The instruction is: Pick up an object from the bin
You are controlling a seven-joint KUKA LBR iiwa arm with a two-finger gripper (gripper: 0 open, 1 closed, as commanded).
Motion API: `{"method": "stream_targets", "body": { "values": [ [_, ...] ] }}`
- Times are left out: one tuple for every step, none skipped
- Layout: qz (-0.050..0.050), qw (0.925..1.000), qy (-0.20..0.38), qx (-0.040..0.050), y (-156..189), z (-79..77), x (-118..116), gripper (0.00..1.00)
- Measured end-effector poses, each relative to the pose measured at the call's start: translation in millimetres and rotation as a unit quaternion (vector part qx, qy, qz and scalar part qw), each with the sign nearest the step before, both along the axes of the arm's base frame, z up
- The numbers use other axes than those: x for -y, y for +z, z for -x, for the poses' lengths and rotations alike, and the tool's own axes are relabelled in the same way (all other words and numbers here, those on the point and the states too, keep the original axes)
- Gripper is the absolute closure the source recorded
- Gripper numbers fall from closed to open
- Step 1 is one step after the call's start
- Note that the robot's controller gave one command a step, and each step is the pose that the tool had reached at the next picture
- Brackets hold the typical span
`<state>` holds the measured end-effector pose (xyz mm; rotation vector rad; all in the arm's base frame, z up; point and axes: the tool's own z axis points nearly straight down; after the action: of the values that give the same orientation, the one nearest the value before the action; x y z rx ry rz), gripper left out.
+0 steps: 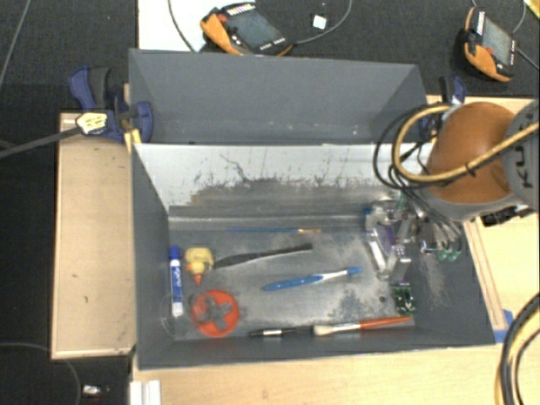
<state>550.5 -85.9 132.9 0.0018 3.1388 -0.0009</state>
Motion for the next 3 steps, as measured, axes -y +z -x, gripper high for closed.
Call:
{"method": "stream_targets", "body": {
  "values": [
    [-0.001,0.9983,-0.059,-0.0004,-62.5,2.6,-64.1,0.00],
    [0.001,0.9986,-0.053,0.0056,-9.5,10.9,-67.7,0.00],
    [-0.001,0.9983,-0.059,-0.0006,-32.5,8.8,-34.7,0.00]
  ]
}}
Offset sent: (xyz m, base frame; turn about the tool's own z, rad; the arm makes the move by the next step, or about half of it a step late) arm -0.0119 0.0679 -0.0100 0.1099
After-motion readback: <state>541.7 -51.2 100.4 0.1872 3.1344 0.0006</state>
